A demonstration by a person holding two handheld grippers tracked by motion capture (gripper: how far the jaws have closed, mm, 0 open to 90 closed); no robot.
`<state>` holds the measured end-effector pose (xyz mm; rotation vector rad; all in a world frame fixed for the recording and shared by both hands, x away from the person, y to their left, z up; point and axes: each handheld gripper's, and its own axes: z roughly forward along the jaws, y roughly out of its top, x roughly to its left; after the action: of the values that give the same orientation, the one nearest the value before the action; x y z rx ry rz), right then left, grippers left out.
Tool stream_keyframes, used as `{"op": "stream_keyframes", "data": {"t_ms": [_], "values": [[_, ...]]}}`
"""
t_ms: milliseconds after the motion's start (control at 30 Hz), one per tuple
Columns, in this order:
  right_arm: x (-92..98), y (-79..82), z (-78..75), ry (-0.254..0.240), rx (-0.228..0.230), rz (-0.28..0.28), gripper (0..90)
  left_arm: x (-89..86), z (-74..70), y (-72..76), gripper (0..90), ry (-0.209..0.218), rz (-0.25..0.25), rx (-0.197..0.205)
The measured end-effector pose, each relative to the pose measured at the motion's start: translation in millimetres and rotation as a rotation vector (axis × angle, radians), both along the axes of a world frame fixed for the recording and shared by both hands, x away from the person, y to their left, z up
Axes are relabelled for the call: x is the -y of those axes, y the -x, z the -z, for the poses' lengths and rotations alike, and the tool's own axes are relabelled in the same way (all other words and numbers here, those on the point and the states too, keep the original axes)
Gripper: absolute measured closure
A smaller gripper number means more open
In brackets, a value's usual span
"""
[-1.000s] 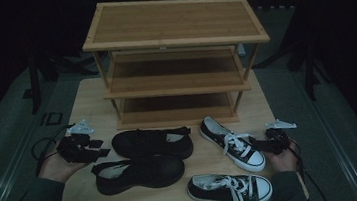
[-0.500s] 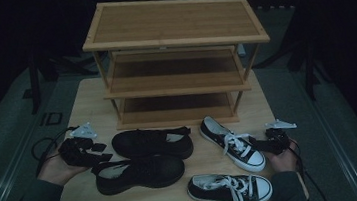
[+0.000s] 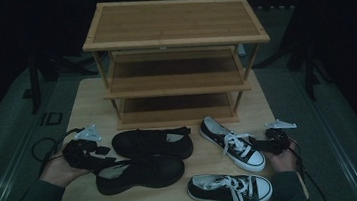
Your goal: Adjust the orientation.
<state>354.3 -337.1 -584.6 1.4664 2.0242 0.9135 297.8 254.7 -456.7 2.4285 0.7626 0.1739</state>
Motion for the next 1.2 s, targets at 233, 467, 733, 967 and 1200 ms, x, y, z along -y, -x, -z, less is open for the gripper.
{"op": "stream_keyframes", "data": {"t_ms": [233,467,733,967,1200], "values": [[0.0,0.0,0.0,0.000,0.000,0.000,17.2,6.8,3.7,-1.0,57.2,-0.014,0.026,-0.022],[0.0,0.0,0.0,0.000,0.000,0.000,17.1,19.5,10.2,-4.3,61.0,-0.060,0.056,-0.048],[0.0,0.0,0.0,0.000,0.000,0.000,17.1,29.9,17.5,-9.0,64.2,-0.108,0.080,-0.068],[0.0,0.0,0.0,0.000,0.000,0.000,17.1,41.2,25.7,-12.3,69.0,-0.172,0.096,-0.083],[0.1,0.0,0.0,-0.001,0.000,0.000,17.1,53.5,28.9,-16.4,70.9,-0.214,0.120,-0.075]]}}
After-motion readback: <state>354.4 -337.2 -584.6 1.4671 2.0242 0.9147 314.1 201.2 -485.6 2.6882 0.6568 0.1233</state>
